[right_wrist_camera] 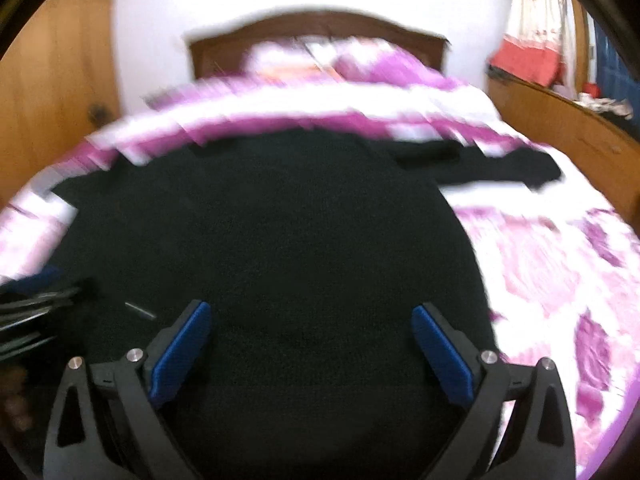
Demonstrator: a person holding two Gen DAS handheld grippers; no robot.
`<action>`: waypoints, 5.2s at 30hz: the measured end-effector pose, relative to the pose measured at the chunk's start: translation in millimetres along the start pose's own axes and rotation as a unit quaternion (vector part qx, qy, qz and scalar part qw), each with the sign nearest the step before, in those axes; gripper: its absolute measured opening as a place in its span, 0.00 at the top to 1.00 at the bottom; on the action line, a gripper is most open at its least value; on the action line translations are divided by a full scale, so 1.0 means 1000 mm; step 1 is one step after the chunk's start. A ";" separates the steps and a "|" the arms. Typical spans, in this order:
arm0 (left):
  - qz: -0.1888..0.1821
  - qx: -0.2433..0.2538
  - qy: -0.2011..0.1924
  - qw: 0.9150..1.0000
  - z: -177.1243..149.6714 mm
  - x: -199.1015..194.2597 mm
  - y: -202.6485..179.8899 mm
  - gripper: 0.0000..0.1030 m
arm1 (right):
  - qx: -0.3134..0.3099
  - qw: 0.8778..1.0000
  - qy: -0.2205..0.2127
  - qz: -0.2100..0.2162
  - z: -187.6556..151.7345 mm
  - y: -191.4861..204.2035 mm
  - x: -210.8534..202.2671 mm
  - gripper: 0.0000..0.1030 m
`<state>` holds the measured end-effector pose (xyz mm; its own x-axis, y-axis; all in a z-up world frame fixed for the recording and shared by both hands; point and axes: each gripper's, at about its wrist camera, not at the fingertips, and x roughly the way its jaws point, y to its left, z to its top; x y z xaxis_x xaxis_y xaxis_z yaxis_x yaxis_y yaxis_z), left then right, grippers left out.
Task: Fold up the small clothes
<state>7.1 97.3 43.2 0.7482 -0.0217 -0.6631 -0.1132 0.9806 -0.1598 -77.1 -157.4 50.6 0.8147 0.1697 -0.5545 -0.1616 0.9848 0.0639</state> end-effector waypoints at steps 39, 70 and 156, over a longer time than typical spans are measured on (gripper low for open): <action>-0.145 -0.416 -0.173 0.881 0.084 0.074 0.369 1.00 | -0.074 0.988 0.122 -0.053 0.009 0.062 0.150 0.00; 0.030 -0.094 -0.281 0.955 0.076 -0.107 0.145 1.00 | -0.004 0.993 0.112 0.027 0.019 0.037 0.138 0.00; -0.174 -0.161 -0.010 0.971 0.082 0.108 0.099 0.69 | 0.197 0.957 0.113 0.179 0.041 -0.042 0.139 0.54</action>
<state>129.9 207.9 15.7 0.7894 -0.3349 -0.5145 -0.0469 0.8027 -0.5945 65.8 -173.6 4.5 0.5984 0.5308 -0.6002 -0.1500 0.8100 0.5669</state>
